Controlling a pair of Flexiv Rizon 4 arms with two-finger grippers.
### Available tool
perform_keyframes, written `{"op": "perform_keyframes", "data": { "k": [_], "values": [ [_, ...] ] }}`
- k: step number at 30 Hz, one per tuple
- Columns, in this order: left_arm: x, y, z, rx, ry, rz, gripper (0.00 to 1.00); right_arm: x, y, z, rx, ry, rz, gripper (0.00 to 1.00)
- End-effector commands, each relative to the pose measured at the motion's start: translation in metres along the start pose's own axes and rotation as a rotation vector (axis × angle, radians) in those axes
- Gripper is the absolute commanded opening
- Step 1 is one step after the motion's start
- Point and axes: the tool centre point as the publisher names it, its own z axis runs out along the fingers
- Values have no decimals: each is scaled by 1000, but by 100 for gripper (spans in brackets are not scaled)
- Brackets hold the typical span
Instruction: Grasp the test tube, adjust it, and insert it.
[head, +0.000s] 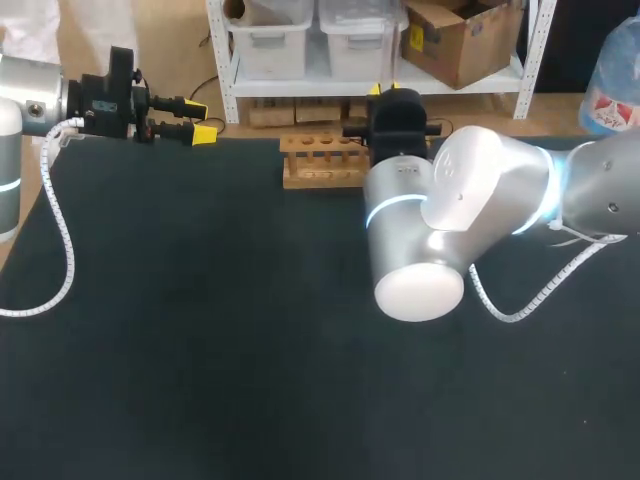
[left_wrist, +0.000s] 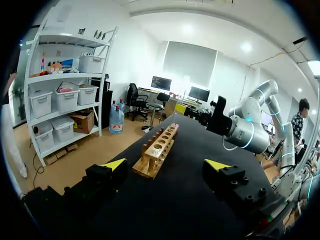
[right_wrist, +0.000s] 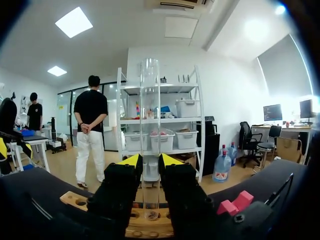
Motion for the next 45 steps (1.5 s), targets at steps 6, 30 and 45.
{"op": "perform_keyframes", "data": {
  "k": [6, 30, 45],
  "values": [
    [1, 1, 0, 1, -3, 3, 100, 6, -4, 4, -64, 0, 2, 0],
    [1, 1, 0, 1, -3, 3, 100, 26, -3, 7, -70, 23, 28, 0],
    [1, 1, 0, 1, -3, 3, 100, 47, 2, 5, -70, 40, 50, 0]
  ]
}}
